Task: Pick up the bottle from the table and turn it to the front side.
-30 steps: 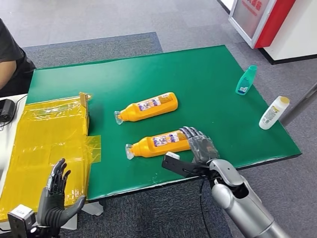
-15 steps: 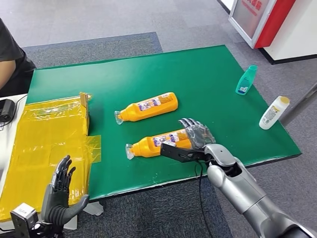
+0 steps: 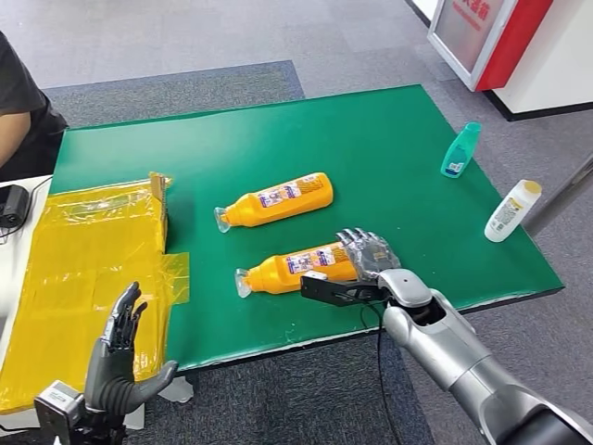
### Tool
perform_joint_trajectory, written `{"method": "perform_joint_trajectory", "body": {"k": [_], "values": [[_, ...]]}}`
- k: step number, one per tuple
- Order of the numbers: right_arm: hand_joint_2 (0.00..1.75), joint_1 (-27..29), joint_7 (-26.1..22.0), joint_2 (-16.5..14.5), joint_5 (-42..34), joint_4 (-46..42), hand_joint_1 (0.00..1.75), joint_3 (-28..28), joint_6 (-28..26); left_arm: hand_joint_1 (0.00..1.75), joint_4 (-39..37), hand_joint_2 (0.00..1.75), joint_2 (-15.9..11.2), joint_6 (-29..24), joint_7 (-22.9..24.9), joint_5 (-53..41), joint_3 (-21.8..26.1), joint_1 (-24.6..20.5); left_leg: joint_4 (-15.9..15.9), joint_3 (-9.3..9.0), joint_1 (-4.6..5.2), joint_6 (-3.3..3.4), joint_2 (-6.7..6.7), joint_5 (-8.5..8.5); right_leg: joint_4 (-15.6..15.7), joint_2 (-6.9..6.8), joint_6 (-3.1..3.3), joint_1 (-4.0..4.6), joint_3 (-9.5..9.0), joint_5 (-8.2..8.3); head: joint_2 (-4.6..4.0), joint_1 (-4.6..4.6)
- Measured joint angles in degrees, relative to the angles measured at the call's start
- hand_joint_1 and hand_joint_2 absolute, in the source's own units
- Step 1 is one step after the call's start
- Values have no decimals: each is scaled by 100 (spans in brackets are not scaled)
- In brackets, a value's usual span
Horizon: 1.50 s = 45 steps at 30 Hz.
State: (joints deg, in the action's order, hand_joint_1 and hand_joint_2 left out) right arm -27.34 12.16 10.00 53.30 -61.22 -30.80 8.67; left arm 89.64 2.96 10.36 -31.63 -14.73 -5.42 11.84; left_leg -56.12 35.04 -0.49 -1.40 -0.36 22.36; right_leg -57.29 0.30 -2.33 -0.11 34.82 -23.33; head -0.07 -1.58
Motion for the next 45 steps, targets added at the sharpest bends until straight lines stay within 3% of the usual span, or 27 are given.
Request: {"method": "perform_joint_trajectory", "body": {"k": [11, 12, 20, 32, 39, 45], "values": [[175, -619, -84, -407, 125, 1255, 0, -199, 35, 0, -213, 175, -176, -201, -203, -228, -572, -277, 0, 0, 0, -3, 0, -4, -1, 0, 1, 0, 3, 2, 0, 1], [175, -669, -85, -439, 121, 1335, 10, -211, 57, 0, -229, 175, -185, -203, -205, -230, -593, -286, 0, 0, 0, -3, 0, -4, -2, 0, 1, 0, 3, 2, 0, 1], [175, -889, -184, -625, 22, 1848, 175, -293, 103, 0, -320, 175, -240, -211, -209, -264, -707, -331, 0, 0, 0, -3, 0, -4, -1, 0, 1, 0, 3, 2, 0, 1], [175, -741, -256, -586, -354, 1619, 175, -274, -80, 0, -404, 175, -255, -169, 126, 177, -579, -267, 0, -1, -1, -4, 0, -4, -1, 0, 1, 1, 4, 2, 0, 1], [175, 270, -81, -322, -902, -75, 175, 196, -615, 0, -382, 175, -47, -143, 279, 595, 106, 31, 0, 4, -1, -1, 0, 3, -1, 0, 2, 1, 8, -4, 0, 1], [175, 922, -71, -232, -1137, -1183, 175, 650, -731, 0, -370, 175, 210, -158, 290, 816, 708, 141, 0, 7, 0, -4, 0, 6, 0, 0, 3, 0, 10, -6, 0, 0]]}}
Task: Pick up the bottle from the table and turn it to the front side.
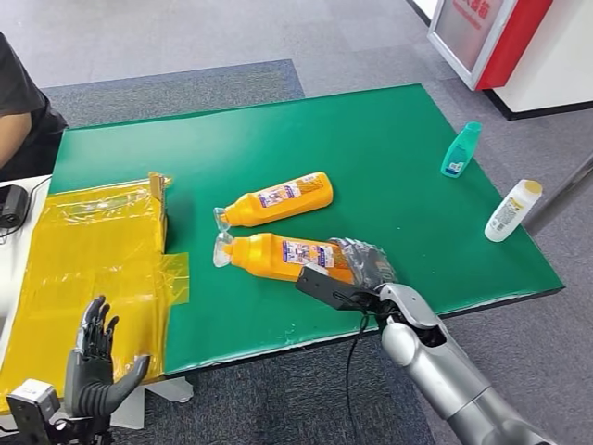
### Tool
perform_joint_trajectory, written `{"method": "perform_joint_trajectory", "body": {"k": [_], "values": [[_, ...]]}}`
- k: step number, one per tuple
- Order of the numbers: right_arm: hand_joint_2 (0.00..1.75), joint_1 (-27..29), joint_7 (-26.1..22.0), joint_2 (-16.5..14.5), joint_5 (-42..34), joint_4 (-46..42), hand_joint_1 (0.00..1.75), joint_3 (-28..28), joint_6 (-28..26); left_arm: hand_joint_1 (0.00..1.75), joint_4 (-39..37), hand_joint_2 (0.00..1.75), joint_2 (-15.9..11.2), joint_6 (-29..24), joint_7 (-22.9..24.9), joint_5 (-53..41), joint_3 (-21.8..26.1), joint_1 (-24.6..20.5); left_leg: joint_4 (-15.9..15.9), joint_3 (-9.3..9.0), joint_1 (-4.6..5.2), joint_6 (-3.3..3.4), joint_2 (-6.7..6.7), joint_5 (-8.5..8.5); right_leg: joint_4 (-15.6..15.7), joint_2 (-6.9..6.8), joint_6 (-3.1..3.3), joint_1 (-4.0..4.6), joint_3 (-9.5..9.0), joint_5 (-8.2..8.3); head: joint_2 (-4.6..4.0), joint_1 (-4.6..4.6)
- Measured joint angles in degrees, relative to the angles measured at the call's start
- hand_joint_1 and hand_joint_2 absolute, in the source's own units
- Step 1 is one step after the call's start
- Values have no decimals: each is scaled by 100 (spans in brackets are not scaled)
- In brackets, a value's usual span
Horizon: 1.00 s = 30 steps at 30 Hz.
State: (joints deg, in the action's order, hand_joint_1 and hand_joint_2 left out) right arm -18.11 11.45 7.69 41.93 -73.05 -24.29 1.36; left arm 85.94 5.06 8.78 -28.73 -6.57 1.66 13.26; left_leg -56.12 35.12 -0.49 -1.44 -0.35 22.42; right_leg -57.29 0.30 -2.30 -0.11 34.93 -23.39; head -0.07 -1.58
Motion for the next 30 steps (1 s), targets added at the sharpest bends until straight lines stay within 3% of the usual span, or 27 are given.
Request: {"method": "perform_joint_trajectory", "body": {"k": [8, 13, 17, 21, 30], "values": [[175, 400, -306, 15, -399, -639, 175, 262, -307, 0, 0, 175, 301, 211, 16, 657, 558, 7, 0, -1, 0, 2, 0, -5, 0, 0, 0, 0, -1, 6, 0, 1], [175, 699, -843, -196, -597, -887, 175, 280, -602, 0, -4, 175, 377, 1390, 114, 1070, 837, -84, 0, 0, -1, 1, 0, -5, 0, 0, 2, 2, 0, 3, 0, 0], [175, 799, -1202, -528, -513, -785, 175, 149, -1001, 0, -26, 175, 307, 1799, 247, 964, 761, -279, 0, -1, -2, 0, 0, -5, -1, 0, 4, 4, 0, 3, 0, 2], [175, 849, -1323, -744, -519, -670, 175, 23, -1058, 0, -34, 175, 238, 2004, 305, 1027, 653, -370, 0, -1, -3, -1, 0, -6, -1, 0, 3, 4, 0, 3, 0, 1], [175, 612, -1634, -1178, -817, 110, 175, -523, -1245, 0, -35, 175, -85, 2726, 377, 1505, -113, -691, 0, -1, -2, -4, 0, -10, -1, 0, 4, 3, 0, 5, 0, 2]]}}
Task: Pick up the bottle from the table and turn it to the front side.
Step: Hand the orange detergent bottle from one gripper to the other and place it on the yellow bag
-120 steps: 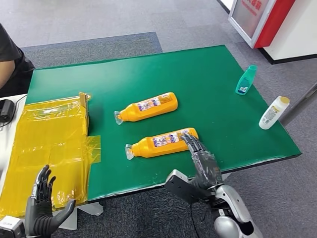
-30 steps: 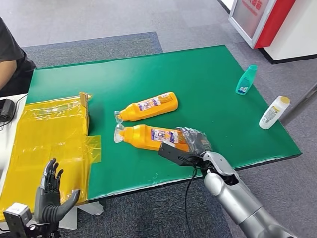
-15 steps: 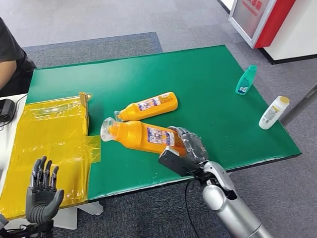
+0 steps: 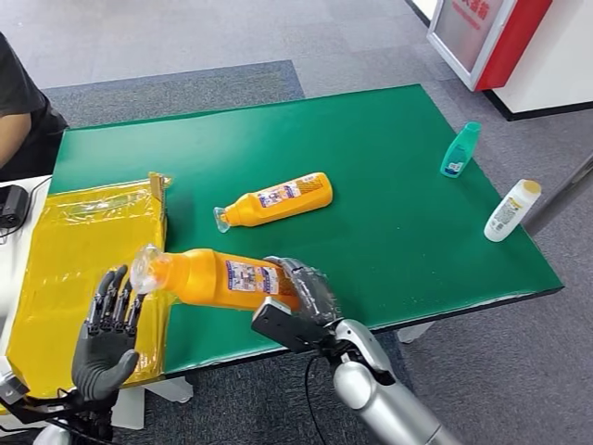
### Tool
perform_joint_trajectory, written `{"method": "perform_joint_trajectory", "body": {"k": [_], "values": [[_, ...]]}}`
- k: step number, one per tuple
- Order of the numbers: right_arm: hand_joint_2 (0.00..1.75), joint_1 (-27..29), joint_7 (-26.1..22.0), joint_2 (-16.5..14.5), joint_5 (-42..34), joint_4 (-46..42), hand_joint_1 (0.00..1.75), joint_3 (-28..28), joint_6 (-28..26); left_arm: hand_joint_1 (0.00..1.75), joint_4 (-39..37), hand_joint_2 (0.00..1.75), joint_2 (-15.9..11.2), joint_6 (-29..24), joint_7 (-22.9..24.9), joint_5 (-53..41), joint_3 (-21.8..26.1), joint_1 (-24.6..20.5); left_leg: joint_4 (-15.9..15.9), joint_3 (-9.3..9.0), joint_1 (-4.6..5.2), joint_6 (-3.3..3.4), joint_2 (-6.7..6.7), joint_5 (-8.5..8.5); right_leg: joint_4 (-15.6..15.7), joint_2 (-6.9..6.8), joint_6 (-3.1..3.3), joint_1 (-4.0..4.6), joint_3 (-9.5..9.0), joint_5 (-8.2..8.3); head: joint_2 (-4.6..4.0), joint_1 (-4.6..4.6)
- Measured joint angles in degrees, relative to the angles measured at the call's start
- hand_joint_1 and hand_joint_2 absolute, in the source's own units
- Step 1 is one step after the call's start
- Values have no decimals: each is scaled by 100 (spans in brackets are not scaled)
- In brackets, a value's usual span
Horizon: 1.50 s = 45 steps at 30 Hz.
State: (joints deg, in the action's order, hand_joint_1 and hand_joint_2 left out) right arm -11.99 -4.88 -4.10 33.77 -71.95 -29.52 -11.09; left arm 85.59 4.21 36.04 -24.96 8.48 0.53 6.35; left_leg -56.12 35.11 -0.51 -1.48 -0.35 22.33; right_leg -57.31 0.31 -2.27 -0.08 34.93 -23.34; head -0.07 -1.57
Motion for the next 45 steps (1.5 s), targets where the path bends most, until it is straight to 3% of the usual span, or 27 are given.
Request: {"method": "perform_joint_trajectory", "body": {"k": [8, 18, 22, 30, 31, 34, 35, 39, 45], "values": [[175, -297, -130, -283, -265, 702, 175, -716, 92, 0, 0, 175, -304, 164, -66, -6, -573, -118, 0, 0, -1, -6, 0, -4, -3, 0, 2, 3, 2, -1, 0, -1], [175, -444, -236, -489, -386, 1035, 175, -1135, 134, 3, -4, 175, -403, -60, 4, -103, -697, -159, 0, 0, -1, -6, 0, -4, -3, 0, 2, 3, 1, -1, 0, -1], [175, -441, -205, -495, -406, 968, 175, -1241, 102, 169, -14, 175, -424, -260, 74, -225, -721, -144, 0, 0, -1, -6, 0, -4, -3, 0, 3, 3, 2, -2, 0, 0], [175, -260, -23, -287, -481, 572, 175, -1278, -39, 175, 140, 175, -422, -999, 181, -959, -850, -49, 0, 1, 0, -5, -1, -3, -2, 0, 2, 1, 0, -2, 0, -1], [175, -234, -8, -265, -493, 531, 165, -1278, -52, 175, 175, 175, -419, -1108, 186, -1047, -883, -48, 0, 1, 0, -5, -1, -3, -2, 0, 2, 1, 0, -2, 0, -1], [175, -184, 35, -216, -507, 436, 47, -1277, -88, 175, 299, 175, -396, -1495, 190, -1293, -985, -41, 0, 1, 0, -5, -1, -3, -2, 0, 2, 1, 0, -1, 0, 0], [175, -178, 52, -211, -500, 406, 17, -1277, -104, 175, 345, 175, -378, -1647, 198, -1383, -1016, -40, 0, 1, 0, -5, -1, -3, -2, 0, 2, 2, 1, -1, 0, 0], [175, -188, 87, -211, -458, 221, 17, -1265, -180, 175, 465, 175, -318, -2155, 285, -1705, -1059, -21, 0, -1, -1, -7, 0, -4, -2, 0, 5, 3, 2, 1, 0, 1], [175, -193, 93, -211, -429, 92, 17, -1252, -188, 175, 536, 175, -302, -2212, 295, -1755, -1061, 6, 0, 0, -2, -7, 0, -5, -2, 0, 6, 3, 2, 1, 0, 0]]}}
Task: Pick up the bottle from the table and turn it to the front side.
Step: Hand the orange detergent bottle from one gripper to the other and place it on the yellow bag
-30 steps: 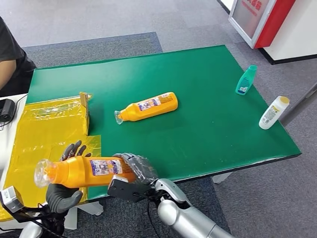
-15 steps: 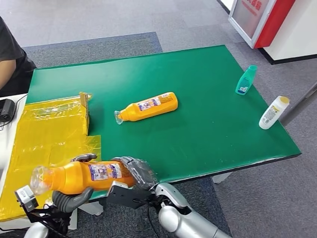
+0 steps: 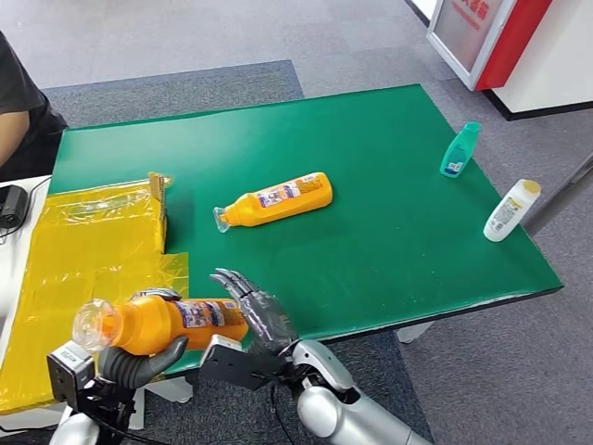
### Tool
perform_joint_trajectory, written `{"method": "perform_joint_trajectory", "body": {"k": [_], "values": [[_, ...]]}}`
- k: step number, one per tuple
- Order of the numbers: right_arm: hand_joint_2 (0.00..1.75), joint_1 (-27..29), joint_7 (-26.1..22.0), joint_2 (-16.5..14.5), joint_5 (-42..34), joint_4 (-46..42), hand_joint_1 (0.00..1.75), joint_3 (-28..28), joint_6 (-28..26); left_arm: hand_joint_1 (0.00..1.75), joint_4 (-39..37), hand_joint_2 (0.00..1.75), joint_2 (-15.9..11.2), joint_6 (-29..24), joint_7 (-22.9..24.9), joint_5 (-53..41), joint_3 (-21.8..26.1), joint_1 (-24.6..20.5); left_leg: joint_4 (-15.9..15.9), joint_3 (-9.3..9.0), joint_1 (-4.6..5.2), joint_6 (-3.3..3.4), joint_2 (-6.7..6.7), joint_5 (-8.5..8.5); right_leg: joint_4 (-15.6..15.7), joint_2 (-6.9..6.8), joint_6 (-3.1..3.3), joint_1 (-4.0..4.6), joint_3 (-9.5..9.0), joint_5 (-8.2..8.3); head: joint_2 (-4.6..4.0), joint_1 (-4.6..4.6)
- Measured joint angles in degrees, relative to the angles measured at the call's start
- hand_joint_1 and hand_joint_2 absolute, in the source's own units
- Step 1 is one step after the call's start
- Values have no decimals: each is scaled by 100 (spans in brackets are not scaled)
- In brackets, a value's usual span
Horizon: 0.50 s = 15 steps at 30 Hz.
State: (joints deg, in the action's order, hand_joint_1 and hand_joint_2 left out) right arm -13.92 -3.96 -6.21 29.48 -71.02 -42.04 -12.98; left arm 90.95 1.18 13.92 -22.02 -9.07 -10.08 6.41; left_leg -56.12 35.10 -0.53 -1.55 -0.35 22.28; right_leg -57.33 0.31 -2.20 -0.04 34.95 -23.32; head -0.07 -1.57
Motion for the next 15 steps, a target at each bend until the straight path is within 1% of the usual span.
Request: {"method": "perform_joint_trajectory", "body": {"k": [1, 5, 7, 9, 11, 13, 15], "values": [[175, 0, 0, 0, 1, -8, 17, 1, -1, 175, 4, 175, 2, 0, 1, -1, 0, 1, 0, 0, 0, 0, 0, 0, 0, 0, 0, 0, 0, 0, 0, -1], [175, 0, 0, 0, 6, -28, 0, 2, -2, 175, 8, 175, 6, -34, -5, -28, 1, 4, 0, 0, 1, 1, 0, 0, 0, 0, -1, -1, 0, 0, 0, -1], [175, 10, -1, 1, 20, -47, 0, 13, -1, 175, 26, 175, 8, -221, -40, -204, 2, 7, 0, 0, 0, 0, 0, 0, 0, 0, 0, -1, 0, 0, 0, -1], [175, 70, -4, 11, 38, -102, 0, 63, -15, 175, 100, 175, 5, -669, -64, -643, 9, 18, 0, 0, 0, 0, 0, 0, 0, 0, 0, -1, 1, 0, 0, -1], [175, 213, -9, 66, 56, -227, 0, 153, -51, 175, 247, 175, -35, -1255, 15, -1269, 44, 34, 0, 0, 0, 0, 0, 0, 0, 0, 0, 0, 1, 0, 0, -1], [175, 417, -11, 164, 103, -411, 0, 267, -76, 175, 419, 175, -126, -1798, 211, -1987, 119, 41, 0, 0, 0, 0, 0, 1, 0, 0, 0, 0, 1, -1, 0, -1], [175, 644, -11, 269, 190, -629, 0, 403, -61, 175, 569, 175, -265, -2279, 503, -2837, 237, 28, 0, 0, 0, 0, 0, 1, 0, 0, 2, 0, 2, -2, 0, -1]]}}
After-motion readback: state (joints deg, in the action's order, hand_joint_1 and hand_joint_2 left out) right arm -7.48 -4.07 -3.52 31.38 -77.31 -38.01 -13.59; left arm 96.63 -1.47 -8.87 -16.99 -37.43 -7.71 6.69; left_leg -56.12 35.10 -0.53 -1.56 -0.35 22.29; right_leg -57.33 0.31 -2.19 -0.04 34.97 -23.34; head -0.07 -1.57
